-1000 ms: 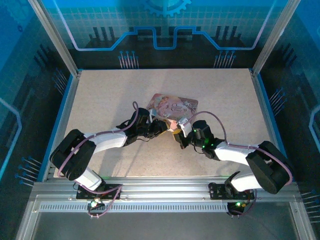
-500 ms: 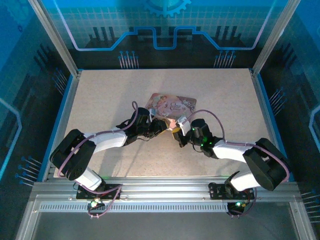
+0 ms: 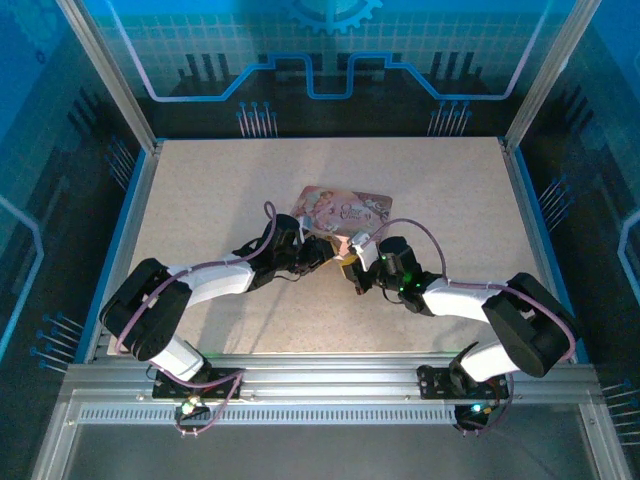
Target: Unlock the padlock with the key
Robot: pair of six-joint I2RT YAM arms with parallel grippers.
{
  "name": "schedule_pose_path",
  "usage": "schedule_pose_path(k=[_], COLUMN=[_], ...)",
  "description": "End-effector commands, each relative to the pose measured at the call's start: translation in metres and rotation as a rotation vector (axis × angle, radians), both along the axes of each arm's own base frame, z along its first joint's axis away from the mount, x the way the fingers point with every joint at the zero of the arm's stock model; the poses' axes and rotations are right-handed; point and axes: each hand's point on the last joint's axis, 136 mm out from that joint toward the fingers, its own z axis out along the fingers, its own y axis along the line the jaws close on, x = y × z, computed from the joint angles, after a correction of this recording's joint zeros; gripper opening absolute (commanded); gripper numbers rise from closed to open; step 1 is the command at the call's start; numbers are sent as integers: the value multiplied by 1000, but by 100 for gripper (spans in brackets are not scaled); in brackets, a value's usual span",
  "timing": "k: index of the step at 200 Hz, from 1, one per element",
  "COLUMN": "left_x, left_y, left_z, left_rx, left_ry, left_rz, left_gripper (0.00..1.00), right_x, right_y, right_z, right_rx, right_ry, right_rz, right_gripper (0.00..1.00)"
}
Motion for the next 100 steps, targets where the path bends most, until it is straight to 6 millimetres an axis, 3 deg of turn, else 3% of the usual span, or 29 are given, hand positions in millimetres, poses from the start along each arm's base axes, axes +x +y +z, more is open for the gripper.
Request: schedule_pose_path(k=[1, 100], left_x=[-8, -10], left_y=[-23, -21], left_z=[26, 24], left_rx=[-86, -78], left_ry=[-23, -19], left_rz=[-84, -84], left_gripper=[17, 16], right_x=[8, 12], right_y=[8, -7], right_z=[18, 17], right_rx=[45, 69], right_ry=[-58, -42], right_rz=[-5, -51], right_gripper=[1, 1])
